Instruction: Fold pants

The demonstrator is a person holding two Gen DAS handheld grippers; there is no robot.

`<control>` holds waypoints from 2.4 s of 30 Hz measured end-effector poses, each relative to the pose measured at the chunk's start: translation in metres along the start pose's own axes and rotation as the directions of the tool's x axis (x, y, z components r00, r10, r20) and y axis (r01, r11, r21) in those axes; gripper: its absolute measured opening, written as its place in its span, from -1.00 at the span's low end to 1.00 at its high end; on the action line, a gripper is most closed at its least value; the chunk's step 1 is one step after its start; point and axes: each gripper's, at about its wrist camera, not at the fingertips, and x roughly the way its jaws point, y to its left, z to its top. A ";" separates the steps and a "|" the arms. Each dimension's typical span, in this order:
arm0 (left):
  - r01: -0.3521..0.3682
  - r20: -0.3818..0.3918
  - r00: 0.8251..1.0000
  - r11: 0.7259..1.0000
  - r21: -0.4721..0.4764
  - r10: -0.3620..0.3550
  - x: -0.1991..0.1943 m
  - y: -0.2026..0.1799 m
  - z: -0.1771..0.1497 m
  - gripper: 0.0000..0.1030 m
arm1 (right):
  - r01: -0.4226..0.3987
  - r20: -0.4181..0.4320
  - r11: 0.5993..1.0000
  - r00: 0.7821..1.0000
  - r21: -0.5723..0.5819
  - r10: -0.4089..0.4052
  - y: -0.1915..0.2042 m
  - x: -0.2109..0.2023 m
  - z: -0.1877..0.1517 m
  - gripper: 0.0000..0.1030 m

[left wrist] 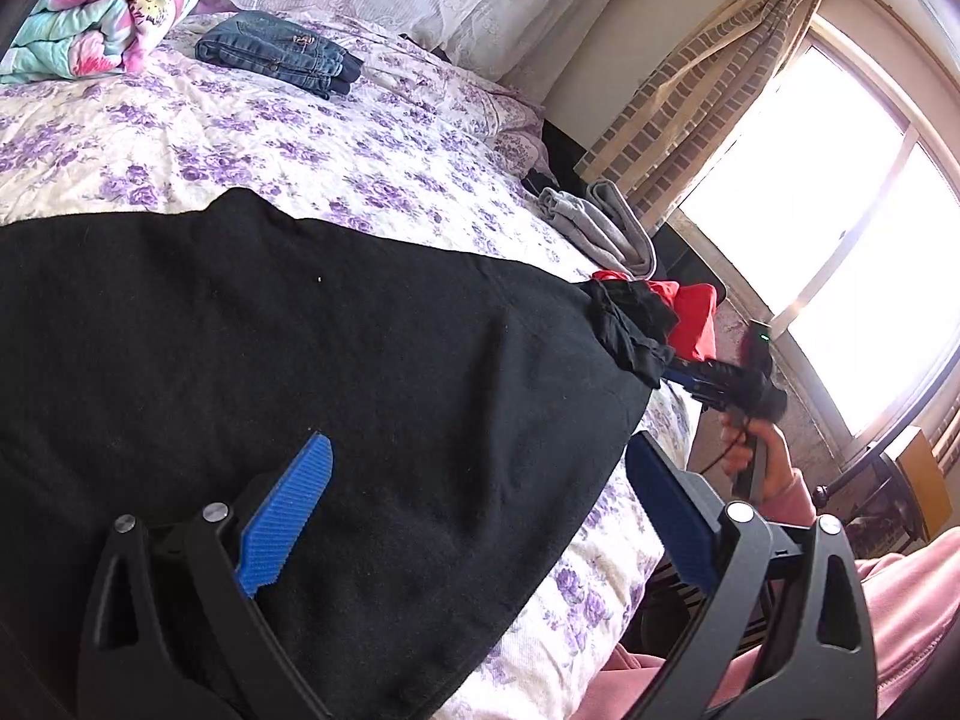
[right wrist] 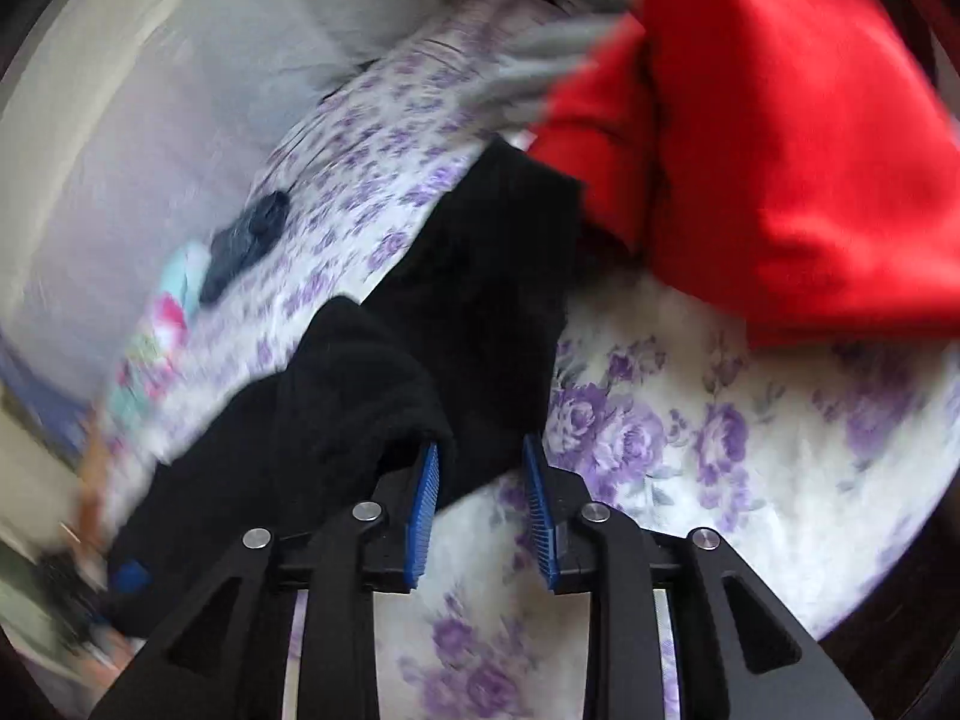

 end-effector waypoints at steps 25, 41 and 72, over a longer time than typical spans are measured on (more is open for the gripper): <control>-0.042 0.006 0.999 0.999 0.015 0.042 0.002 -0.002 -0.001 0.87 | -0.014 0.111 0.911 0.992 -0.413 0.066 0.071 -0.007 0.063 -0.86; -0.048 0.002 0.999 0.999 0.022 0.048 0.003 -0.003 -0.001 0.88 | 0.069 0.125 0.906 0.992 -0.417 -0.018 0.066 0.027 0.063 0.06; -0.017 0.022 1.000 1.000 0.015 0.016 -0.003 0.001 -0.003 0.90 | -0.265 -0.076 0.938 0.964 -0.226 0.254 0.137 0.107 0.066 0.08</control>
